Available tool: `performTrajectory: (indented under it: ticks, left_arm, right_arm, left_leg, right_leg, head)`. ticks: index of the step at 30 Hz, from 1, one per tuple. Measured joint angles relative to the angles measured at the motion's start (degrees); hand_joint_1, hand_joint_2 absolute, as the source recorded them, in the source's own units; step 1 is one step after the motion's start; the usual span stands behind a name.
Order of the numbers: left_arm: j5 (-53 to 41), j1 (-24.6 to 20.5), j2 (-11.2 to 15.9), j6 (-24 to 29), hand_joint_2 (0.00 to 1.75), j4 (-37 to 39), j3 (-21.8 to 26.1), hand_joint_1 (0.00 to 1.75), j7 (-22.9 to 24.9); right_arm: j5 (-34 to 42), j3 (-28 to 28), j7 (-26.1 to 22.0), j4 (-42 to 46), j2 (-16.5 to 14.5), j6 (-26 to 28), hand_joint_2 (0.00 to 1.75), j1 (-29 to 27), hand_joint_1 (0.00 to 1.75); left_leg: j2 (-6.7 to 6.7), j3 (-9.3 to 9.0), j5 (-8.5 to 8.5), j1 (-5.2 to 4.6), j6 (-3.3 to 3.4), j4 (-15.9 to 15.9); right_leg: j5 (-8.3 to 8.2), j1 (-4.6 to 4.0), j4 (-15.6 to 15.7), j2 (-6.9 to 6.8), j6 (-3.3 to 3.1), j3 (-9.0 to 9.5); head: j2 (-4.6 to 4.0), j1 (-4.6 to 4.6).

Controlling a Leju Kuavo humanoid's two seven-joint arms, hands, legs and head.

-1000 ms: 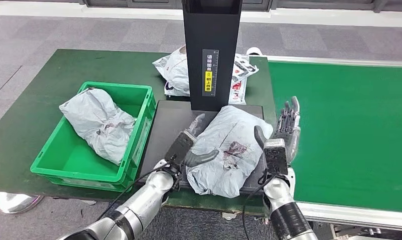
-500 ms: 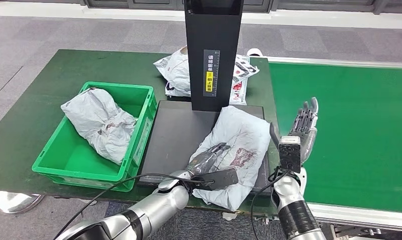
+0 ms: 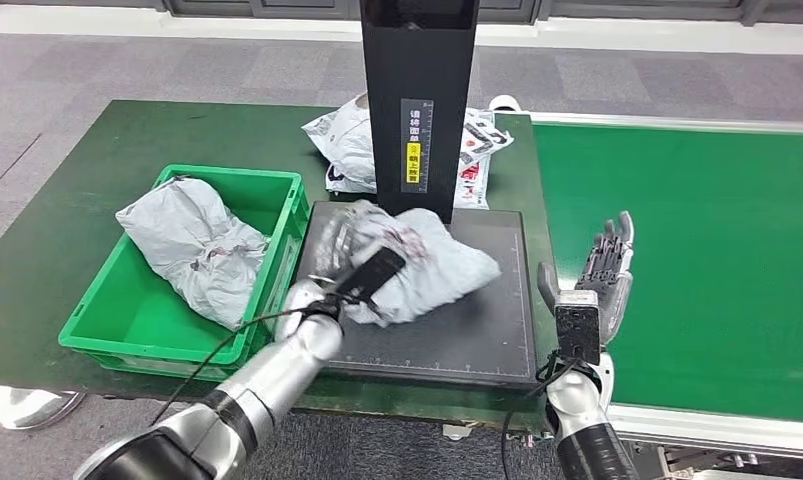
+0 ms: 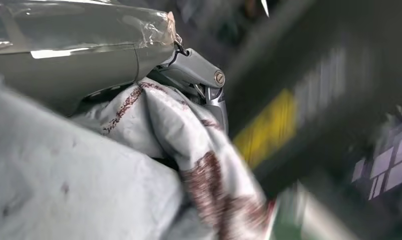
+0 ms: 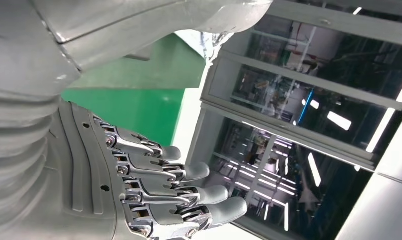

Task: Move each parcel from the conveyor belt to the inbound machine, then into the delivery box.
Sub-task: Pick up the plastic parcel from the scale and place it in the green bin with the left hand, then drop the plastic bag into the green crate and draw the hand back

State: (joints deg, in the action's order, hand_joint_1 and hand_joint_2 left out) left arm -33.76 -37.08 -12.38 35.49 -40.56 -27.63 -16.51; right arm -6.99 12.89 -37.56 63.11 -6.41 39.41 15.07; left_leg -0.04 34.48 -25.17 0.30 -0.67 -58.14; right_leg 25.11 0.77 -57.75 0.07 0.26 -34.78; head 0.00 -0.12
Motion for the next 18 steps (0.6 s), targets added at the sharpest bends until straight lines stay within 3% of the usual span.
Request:
performTrajectory:
  ticks: [3, 7, 10, 13, 18]
  left_arm:
    - [-2.3, -0.1, 4.0, 2.7, 1.75, -8.5, 6.3, 1.75, -0.2]
    - [-14.0, 0.2, 7.6, 4.5, 1.75, -17.6, 16.9, 1.75, -2.3]
    - [-18.6, 0.7, 8.5, 4.6, 1.75, -21.3, 24.9, 1.75, -4.9]
    - [-21.1, 1.4, 8.9, 4.6, 1.75, -23.5, 29.1, 1.75, -5.9]
    - [-35.3, 2.9, 8.4, 4.6, 1.75, -27.5, 41.3, 1.75, -10.2]
  right_arm:
    - [0.3, -0.4, -0.3, 1.0, 0.0, -0.1, 1.75, -1.2, 0.00]
    - [0.1, -1.1, 0.0, 3.1, 0.0, -0.4, 1.75, -3.1, 0.00]
    - [-0.1, -1.4, 0.3, 4.1, 0.1, -0.6, 1.75, -4.0, 0.00]
    - [-0.2, -1.5, 0.3, 4.6, 0.1, -0.6, 1.75, -4.2, 0.00]
    - [-0.6, -1.6, 0.2, 4.9, 0.1, -0.5, 1.75, -4.9, 0.00]
  left_leg:
    - [0.04, 0.02, 0.02, 0.07, -0.04, 0.0]
    - [0.04, 0.06, 0.01, 0.18, -0.10, 0.0]
    - [0.05, 0.06, -0.01, 0.19, -0.12, 0.0]
    - [-0.01, 0.14, 0.00, 0.19, -0.12, 0.0]
    - [0.09, 0.13, -0.03, 0.17, -0.15, 0.0]
  right_leg:
    - [0.02, -0.06, 0.0, 0.03, -0.03, -0.03]
    - [0.04, -0.11, 0.0, 0.03, -0.06, -0.07]
    - [0.05, -0.10, 0.0, 0.05, -0.07, -0.09]
    - [0.05, -0.11, 0.0, -0.02, -0.07, -0.09]
    - [0.04, -0.08, 0.0, 0.10, -0.07, -0.14]
  head:
    - [0.00, -0.01]
    - [0.00, 0.00]
    - [0.00, -0.01]
    - [0.00, -0.01]
    - [0.00, 0.01]
